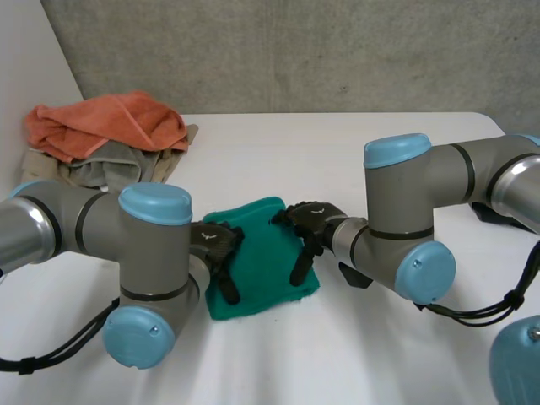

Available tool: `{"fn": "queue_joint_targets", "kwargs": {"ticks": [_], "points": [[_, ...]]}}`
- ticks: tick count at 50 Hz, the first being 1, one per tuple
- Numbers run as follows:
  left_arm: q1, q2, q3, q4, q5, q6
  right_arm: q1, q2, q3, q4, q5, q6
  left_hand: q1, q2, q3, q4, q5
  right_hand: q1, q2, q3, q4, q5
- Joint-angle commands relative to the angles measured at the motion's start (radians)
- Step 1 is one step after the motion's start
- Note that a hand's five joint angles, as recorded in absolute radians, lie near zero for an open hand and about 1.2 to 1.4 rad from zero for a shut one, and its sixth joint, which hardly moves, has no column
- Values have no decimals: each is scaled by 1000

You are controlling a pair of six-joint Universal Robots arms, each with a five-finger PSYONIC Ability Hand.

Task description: Fold the laundry.

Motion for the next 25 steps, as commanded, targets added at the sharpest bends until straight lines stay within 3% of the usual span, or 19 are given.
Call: {"fn": "queue_joint_targets", "kwargs": {"ticks": [1,7,15,19,22,25], "points": [[29,121,-23,3,18,3,5,-53,-12,-3,131,-160,-14,-23,-29,-22,-39,-49,-39,-32,-31,-42],[47,255,-23,5,105,5,17,-170,46,-72,169,-248,-18,-27,-33,-26,-43,-49,-39,-32,-31,-42],[144,372,-13,42,330,6,125,-317,354,-286,166,-325,-18,-27,-33,-26,-43,-49,-39,-32,-31,-42],[176,408,12,37,534,3,172,-323,491,-380,160,-323,-17,-26,-32,-25,-42,-49,-39,-32,-31,-42],[194,415,32,33,762,0,198,-320,567,-469,158,-323,-14,-23,-29,-22,-39,-28,-17,-11,-10,-20],[199,415,33,33,849,0,208,-293,600,-547,157,-331,-11,-20,-26,-19,-36,14,24,31,32,21]]}}
